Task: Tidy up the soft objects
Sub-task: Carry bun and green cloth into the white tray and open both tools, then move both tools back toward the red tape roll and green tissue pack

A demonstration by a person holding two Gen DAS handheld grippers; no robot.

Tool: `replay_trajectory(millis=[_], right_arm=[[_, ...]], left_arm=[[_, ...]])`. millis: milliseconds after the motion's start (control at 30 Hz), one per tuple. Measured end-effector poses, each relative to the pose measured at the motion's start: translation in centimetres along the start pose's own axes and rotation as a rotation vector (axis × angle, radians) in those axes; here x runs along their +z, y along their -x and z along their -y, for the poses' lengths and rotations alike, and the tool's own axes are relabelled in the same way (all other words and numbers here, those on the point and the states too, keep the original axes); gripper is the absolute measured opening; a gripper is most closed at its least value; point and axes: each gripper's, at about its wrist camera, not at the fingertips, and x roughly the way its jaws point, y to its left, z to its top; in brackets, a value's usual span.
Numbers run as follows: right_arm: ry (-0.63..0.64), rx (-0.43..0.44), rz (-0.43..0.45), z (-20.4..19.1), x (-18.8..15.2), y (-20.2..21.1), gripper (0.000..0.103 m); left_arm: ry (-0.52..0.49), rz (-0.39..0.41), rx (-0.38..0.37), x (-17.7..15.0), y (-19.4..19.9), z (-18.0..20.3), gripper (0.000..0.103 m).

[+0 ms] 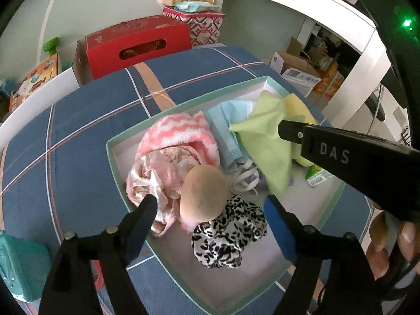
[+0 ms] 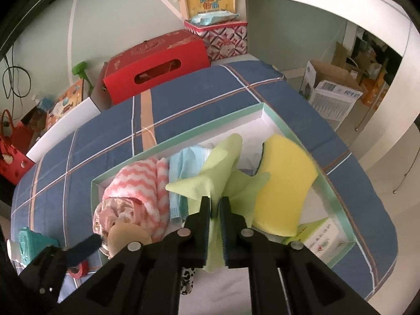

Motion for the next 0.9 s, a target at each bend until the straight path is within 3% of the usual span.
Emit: replay_trajectory(millis=[133, 267, 467, 733, 900], right_arm=[[0.012, -0.017, 0.02, -0.1, 0.1, 1.1, 0.049], [0.02, -0.022, 0.041, -0.1, 0.3, 2.0, 0.053], [0.032, -0.03, 0.029, -0.3, 0.2, 2.0, 0.065], [0.081, -0.042, 0.013, -1.5, -0.1, 1.6, 0.076], [0.109, -0.047, 0.004, -2.4, -0.3, 1.3, 0.08]], left_arm=[[0.014, 0.002, 0.0, 0.0, 1.2, -0.4, 0.084], [0.073, 0.005, 0.06, 0.0, 2.4, -2.3, 0.084], [0.245, 0.034, 0.229, -0.2, 4.1, -6.9, 0.084], [0.45, 0.079, 0.288, -1.4, 5.9, -12.4, 0.085], [0.518, 0.094, 0.295, -2.1, 6.7, -14.4, 0.086]])
